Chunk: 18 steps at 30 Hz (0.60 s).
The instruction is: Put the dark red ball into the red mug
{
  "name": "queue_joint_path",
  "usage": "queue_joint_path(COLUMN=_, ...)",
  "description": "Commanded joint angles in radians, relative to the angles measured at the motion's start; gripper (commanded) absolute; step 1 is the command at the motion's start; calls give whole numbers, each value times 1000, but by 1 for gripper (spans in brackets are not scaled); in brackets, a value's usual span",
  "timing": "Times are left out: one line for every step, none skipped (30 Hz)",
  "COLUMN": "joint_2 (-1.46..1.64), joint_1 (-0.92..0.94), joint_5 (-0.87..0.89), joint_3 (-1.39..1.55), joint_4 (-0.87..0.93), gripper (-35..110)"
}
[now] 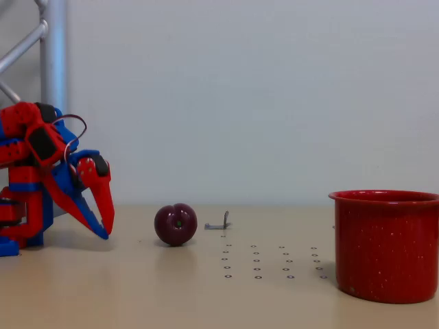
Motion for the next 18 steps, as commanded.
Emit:
queue_joint_path(joint_2=-109, joint_1=18, joint_5=-89, joint_3=-173, joint_4=-91, gripper=-2)
queue_joint_path(joint_2=-166, joint_1=20, joint_5=-109, joint_3=-230, joint_4=-114, gripper=-2)
queue_joint_path(joint_2=-225, joint_1=20, joint_5=-132, joint_3=-295, joint_4=-120, gripper=-2)
queue_joint_path(joint_2=-290, joint_1=15, joint_5=-150, joint_3=-370, joint_4=-118, gripper=-2)
queue_joint_path(joint_2=-357, joint_1=12, joint_5=-172, joint_3=-448, joint_4=-109, gripper=-2)
queue_joint_path(joint_2=-423, joint_1=8, joint_5=-202, joint_3=-532, joint_4=-92, gripper=-2)
queue_joint_path(joint_2=-489, joint_1=3, joint_5=-245, joint_3=-621, joint_4=-69, gripper=-2)
queue_joint_path(joint_2=-549, joint_1=-5, joint_5=-290, joint_3=-704, joint_4=-41, gripper=-2)
queue_joint_path(joint_2=-606, joint_1=-11, joint_5=-328, joint_3=-785, joint_4=-12, gripper=-2)
queue_joint_path(joint_2=-652, joint_1=-15, joint_5=-356, joint_3=-857, joint_4=12, gripper=-2)
queue_joint_path(joint_2=-689, joint_1=-21, joint_5=-379, joint_3=-911, joint_4=21, gripper=-2)
queue_joint_path(joint_2=-721, joint_1=-23, joint_5=-405, joint_3=-957, joint_4=26, gripper=-2)
queue_joint_path(joint_2=-747, joint_1=-23, joint_5=-451, joint_3=-1003, joint_4=41, gripper=-2)
queue_joint_path(joint_2=-764, joint_1=-21, joint_5=-523, joint_3=-1045, joint_4=74, gripper=-2)
queue_joint_path(joint_2=-779, joint_1=-15, joint_5=-595, joint_3=-1077, joint_4=91, gripper=-2)
queue_joint_path(joint_2=-796, joint_1=-3, joint_5=-653, joint_3=-1108, joint_4=97, gripper=-2)
queue_joint_path(joint_2=-807, joint_1=0, joint_5=-703, joint_3=-1134, joint_4=107, gripper=-2)
queue_joint_path(joint_2=-816, joint_1=-2, joint_5=-719, joint_3=-1149, joint_4=117, gripper=-2)
